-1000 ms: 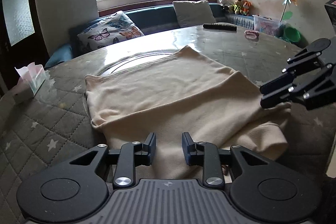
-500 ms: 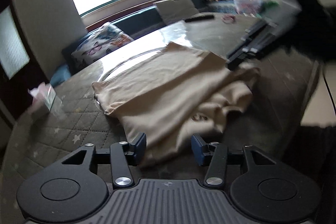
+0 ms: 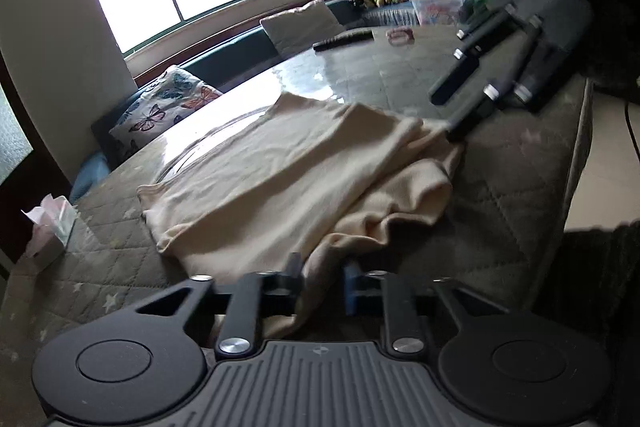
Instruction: Fold clothes
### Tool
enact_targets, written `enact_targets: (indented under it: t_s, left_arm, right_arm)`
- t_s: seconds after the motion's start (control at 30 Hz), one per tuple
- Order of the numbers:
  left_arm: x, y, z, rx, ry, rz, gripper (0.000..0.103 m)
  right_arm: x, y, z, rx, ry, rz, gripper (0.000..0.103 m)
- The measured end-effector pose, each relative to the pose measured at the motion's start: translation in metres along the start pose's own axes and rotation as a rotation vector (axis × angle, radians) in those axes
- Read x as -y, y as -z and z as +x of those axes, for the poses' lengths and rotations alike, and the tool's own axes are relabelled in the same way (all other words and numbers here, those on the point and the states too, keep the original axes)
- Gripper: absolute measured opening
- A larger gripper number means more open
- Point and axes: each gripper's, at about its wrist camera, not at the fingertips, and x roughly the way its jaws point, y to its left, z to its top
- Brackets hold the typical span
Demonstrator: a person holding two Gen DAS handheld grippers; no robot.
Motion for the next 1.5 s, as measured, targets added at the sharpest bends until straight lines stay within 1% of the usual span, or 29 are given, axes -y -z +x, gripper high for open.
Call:
enact_targets:
  t_s: [0.03, 0.1, 0.17, 0.27, 0.33, 0.37, 0.4, 0.43, 0.47, 0.5, 0.53, 0.57, 0.63, 0.67, 0.7, 0.73, 0.77, 0.8, 0.9, 1.03, 1.07, 1.1, 1.13, 1.17, 1.2, 1.23, 1.27, 1.5]
  left_arm:
    - [-0.005, -0.004, -0.001, 0.012, 0.002, -0.025, 0.01]
    - [-0.018, -0.012, 0.001, 0.033, -0.001, -0.083, 0.009]
    - [-0.031, -0.021, 0.004, 0.05, 0.003, -0.14, 0.009]
    - [-0.047, -0.033, 0.013, 0.066, 0.018, -0.201, 0.009]
    - [-0.051, -0.038, 0.02, 0.065, 0.018, -0.207, 0.009]
    - [-0.053, -0.039, 0.024, 0.064, 0.017, -0.207, 0.009]
    - [-0.056, -0.041, 0.027, 0.062, 0.017, -0.208, 0.009]
    - [-0.056, -0.042, 0.029, 0.058, 0.017, -0.211, 0.009]
    - [-0.057, -0.04, 0.03, 0.052, 0.019, -0.216, 0.009]
    - [-0.058, -0.038, 0.032, 0.044, 0.022, -0.221, 0.011]
    - [-0.058, -0.036, 0.032, 0.039, 0.02, -0.224, 0.012]
    - [-0.057, -0.033, 0.03, 0.037, 0.019, -0.225, 0.013]
    - [-0.055, -0.026, 0.023, 0.035, 0.013, -0.22, 0.015]
    - [-0.053, -0.023, 0.018, 0.035, 0.008, -0.215, 0.02]
    - [-0.052, -0.019, 0.014, 0.034, 0.002, -0.209, 0.028]
    - [-0.049, -0.016, 0.009, 0.034, -0.008, -0.197, 0.032]
    - [-0.046, -0.012, 0.004, 0.032, -0.02, -0.184, 0.042]
    - [-0.042, -0.009, 0.0, 0.032, -0.033, -0.17, 0.05]
    - [-0.029, -0.001, -0.008, 0.027, -0.059, -0.118, 0.056]
    - [-0.016, 0.007, -0.001, 0.001, -0.114, -0.014, 0.057]
    - [-0.014, 0.008, 0.002, -0.007, -0.127, 0.007, 0.057]
    - [-0.014, 0.01, 0.006, -0.018, -0.133, 0.017, 0.052]
    - [-0.016, 0.011, 0.011, -0.029, -0.141, 0.021, 0.044]
    - [-0.019, 0.012, 0.014, -0.04, -0.145, 0.02, 0.025]
    - [-0.021, 0.013, 0.016, -0.046, -0.144, 0.013, 0.019]
    - [-0.023, 0.013, 0.015, -0.041, -0.141, 0.004, 0.017]
    - [-0.024, 0.012, 0.012, -0.03, -0.135, -0.002, 0.01]
    - [-0.018, -0.003, -0.028, 0.059, -0.122, -0.054, 0.008]
  right_arm:
    - [-0.002, 0.001, -0.002, 0.0, -0.002, -0.018, 0.054]
    - [-0.009, 0.004, -0.005, 0.007, -0.01, -0.07, 0.057]
    - [-0.016, 0.005, -0.002, 0.019, -0.005, -0.115, 0.066]
    - [-0.021, 0.002, 0.007, 0.039, 0.0, -0.148, 0.068]
    - [-0.024, -0.002, 0.017, 0.055, 0.001, -0.162, 0.071]
    - [-0.024, -0.004, 0.022, 0.062, 0.003, -0.168, 0.071]
    - [-0.024, -0.006, 0.027, 0.063, 0.003, -0.169, 0.069]
    - [-0.023, -0.007, 0.032, 0.06, 0.002, -0.169, 0.064]
    - [-0.021, -0.008, 0.036, 0.054, -0.003, -0.158, 0.054]
    - [-0.019, -0.01, 0.04, 0.043, -0.011, -0.137, 0.047]
    - [-0.015, -0.012, 0.043, 0.031, -0.02, -0.109, 0.034]
    - [-0.011, -0.013, 0.044, 0.019, -0.027, -0.08, 0.023]
    - [0.0, -0.016, 0.045, 0.01, -0.053, -0.009, 0.017]
    - [0.005, -0.018, 0.044, 0.011, -0.069, 0.029, 0.015]
    - [0.01, -0.02, 0.042, 0.013, -0.081, 0.063, 0.014]
    - [0.015, -0.022, 0.041, 0.016, -0.088, 0.093, 0.012]
    - [0.019, -0.024, 0.04, 0.019, -0.093, 0.114, 0.011]
    - [0.022, -0.026, 0.039, 0.022, -0.1, 0.137, 0.011]
    - [0.032, -0.032, 0.036, 0.037, -0.117, 0.192, 0.009]
    - [0.034, -0.04, 0.033, 0.062, -0.114, 0.196, 0.008]
    - [0.034, -0.041, 0.032, 0.066, -0.112, 0.195, 0.007]
    - [0.033, -0.042, 0.033, 0.068, -0.11, 0.193, 0.007]
    - [0.032, -0.043, 0.033, 0.069, -0.107, 0.191, 0.006]
    - [0.03, -0.042, 0.034, 0.07, -0.103, 0.19, 0.005]
    - [0.03, -0.042, 0.034, 0.069, -0.1, 0.191, 0.005]
    - [0.029, -0.04, 0.034, 0.069, -0.096, 0.191, 0.005]
    - [0.027, -0.039, 0.033, 0.072, -0.092, 0.19, 0.005]
    - [0.023, -0.033, 0.009, 0.137, -0.076, 0.186, 0.004]
